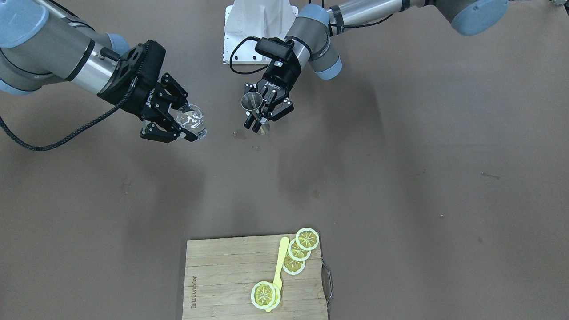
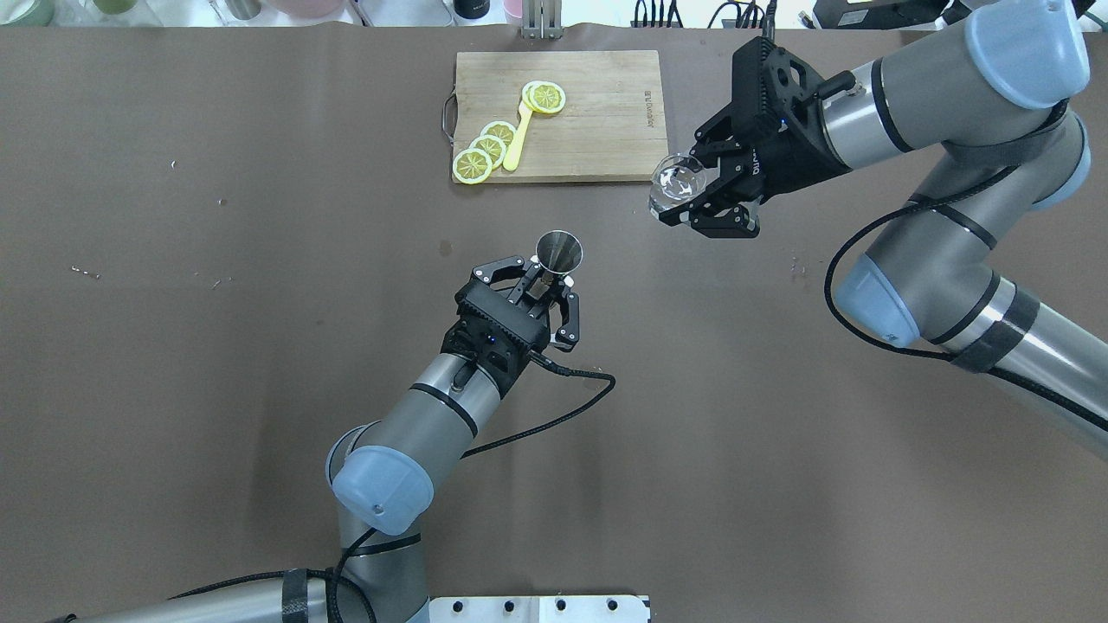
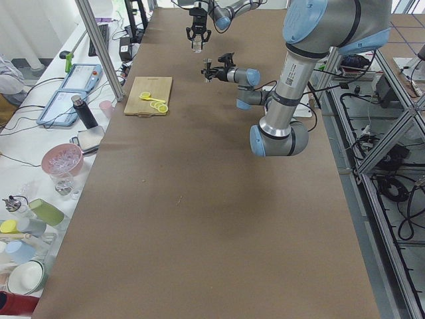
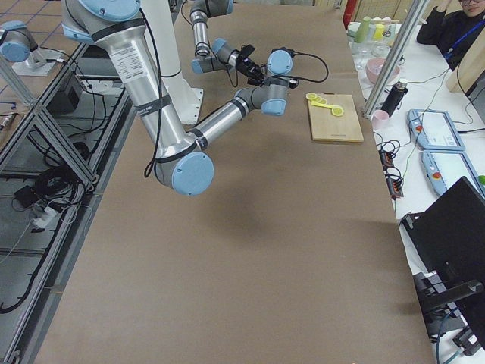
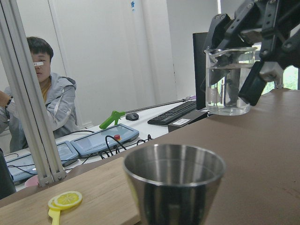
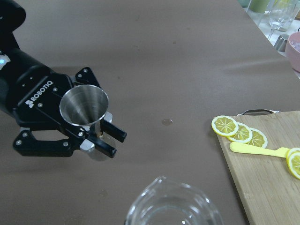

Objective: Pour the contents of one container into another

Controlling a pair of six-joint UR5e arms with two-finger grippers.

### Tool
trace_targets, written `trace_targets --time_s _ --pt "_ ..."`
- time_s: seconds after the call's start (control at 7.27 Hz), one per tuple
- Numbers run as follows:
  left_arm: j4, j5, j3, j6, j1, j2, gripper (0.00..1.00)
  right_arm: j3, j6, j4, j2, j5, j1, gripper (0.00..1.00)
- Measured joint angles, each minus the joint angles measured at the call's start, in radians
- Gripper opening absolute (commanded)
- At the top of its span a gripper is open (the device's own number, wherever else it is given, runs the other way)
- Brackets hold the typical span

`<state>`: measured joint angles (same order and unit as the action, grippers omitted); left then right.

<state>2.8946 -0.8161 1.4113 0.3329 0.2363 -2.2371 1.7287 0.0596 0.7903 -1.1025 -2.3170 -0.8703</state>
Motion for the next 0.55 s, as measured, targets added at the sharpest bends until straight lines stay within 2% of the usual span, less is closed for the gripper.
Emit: trace_targets --time_s 0.55 --pt "0.001 0.000 0.001 0.000 0.000 0.000 0.00 0.116 0.004 0.212 0.023 0.010 0.019 0.00"
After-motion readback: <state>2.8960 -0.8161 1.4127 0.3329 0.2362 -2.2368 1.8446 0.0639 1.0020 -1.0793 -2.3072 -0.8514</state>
